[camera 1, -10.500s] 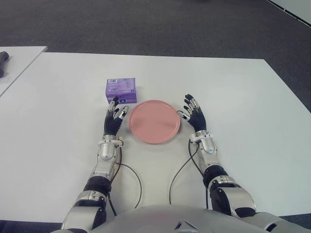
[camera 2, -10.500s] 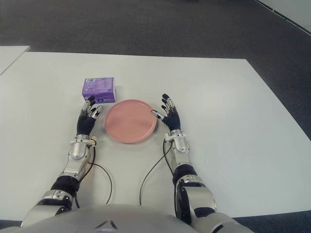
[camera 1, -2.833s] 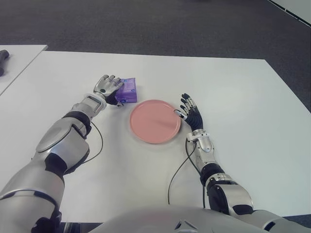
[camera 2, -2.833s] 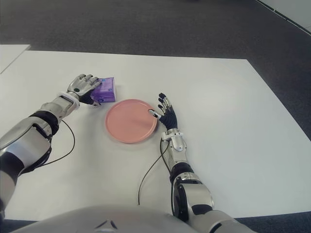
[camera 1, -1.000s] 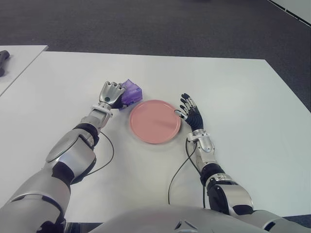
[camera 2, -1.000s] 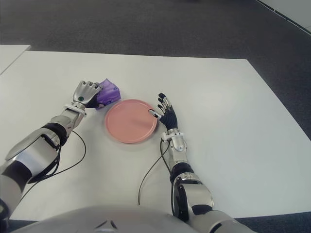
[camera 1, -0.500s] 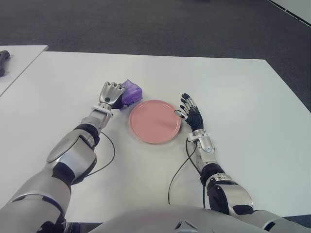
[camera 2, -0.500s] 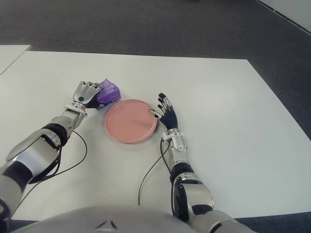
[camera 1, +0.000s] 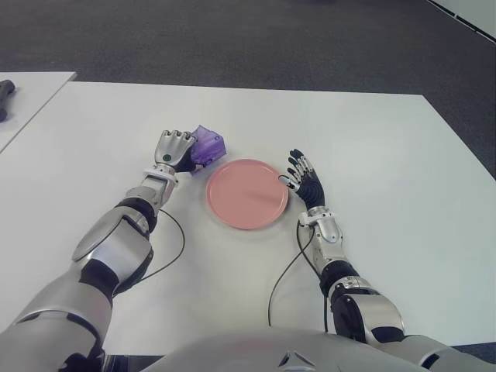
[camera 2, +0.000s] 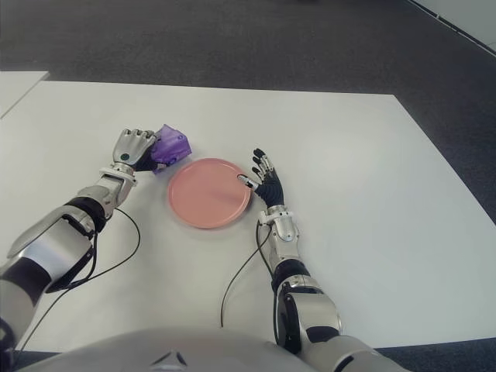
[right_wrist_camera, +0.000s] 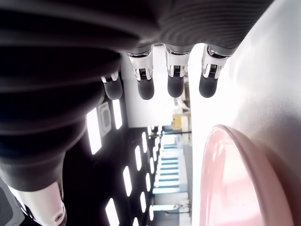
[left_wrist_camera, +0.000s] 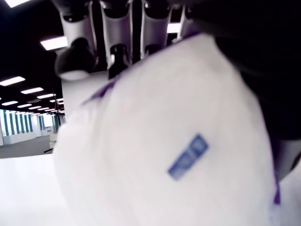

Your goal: Put the tissue paper into the plate.

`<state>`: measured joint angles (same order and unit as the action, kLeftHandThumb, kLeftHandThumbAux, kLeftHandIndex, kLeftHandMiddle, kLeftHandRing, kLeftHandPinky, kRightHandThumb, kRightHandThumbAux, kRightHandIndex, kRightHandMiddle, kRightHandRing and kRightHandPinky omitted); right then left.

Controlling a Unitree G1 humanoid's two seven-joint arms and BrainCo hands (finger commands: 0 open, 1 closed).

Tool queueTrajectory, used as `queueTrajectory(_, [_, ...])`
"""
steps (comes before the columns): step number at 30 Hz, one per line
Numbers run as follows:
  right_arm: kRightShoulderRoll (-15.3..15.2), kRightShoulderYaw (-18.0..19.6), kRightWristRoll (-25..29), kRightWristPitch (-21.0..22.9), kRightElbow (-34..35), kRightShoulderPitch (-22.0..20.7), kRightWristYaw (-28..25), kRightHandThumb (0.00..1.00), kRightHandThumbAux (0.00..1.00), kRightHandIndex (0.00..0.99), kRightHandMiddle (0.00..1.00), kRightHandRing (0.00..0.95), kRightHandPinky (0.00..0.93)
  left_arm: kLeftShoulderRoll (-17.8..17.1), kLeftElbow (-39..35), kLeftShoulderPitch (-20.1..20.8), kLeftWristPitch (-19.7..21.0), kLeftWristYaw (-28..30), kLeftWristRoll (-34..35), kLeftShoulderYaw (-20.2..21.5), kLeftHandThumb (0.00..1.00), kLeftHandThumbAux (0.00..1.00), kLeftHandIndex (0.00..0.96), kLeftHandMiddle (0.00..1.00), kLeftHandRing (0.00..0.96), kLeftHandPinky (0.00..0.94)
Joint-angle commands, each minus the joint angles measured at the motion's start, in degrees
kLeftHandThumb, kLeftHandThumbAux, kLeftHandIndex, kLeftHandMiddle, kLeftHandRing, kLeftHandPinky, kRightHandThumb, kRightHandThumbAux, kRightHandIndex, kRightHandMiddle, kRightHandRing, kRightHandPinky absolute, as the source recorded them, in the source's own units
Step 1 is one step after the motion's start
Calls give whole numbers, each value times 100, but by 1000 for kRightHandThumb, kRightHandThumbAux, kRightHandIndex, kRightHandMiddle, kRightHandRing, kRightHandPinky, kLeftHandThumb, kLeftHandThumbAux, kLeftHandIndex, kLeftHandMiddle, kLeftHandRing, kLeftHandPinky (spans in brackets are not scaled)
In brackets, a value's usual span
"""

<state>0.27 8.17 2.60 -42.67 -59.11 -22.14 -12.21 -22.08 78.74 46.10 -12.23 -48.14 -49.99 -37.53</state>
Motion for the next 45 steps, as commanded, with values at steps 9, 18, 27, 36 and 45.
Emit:
queueTrajectory(9, [3,117,110,155,-568,700,45,96,706,62,30,13,55,-246,-53,410,-247,-376,234,420,711,701,445,842,846,863])
queueTrajectory(18, [9,114,103,155,-597,676,61,96,706,62,30,13,55,-396,-150,810,-603,-754,262,553,711,700,444,856,855,864])
queueTrajectory(27, [16,111,94,163,-630,647,81,96,706,62,30,13,55,-502,-331,1016,-898,-1258,124,457,714,699,445,857,857,864])
queueTrajectory(36, [17,108,92,168,-648,631,92,96,706,62,30,13,55,-475,-499,1138,-1122,-1511,-34,296,716,697,445,856,856,864])
queueTrajectory(45, [11,114,94,175,-658,617,89,96,706,62,30,13,55,-269,-812,1137,-1457,-1672,-253,32,711,697,444,873,870,877])
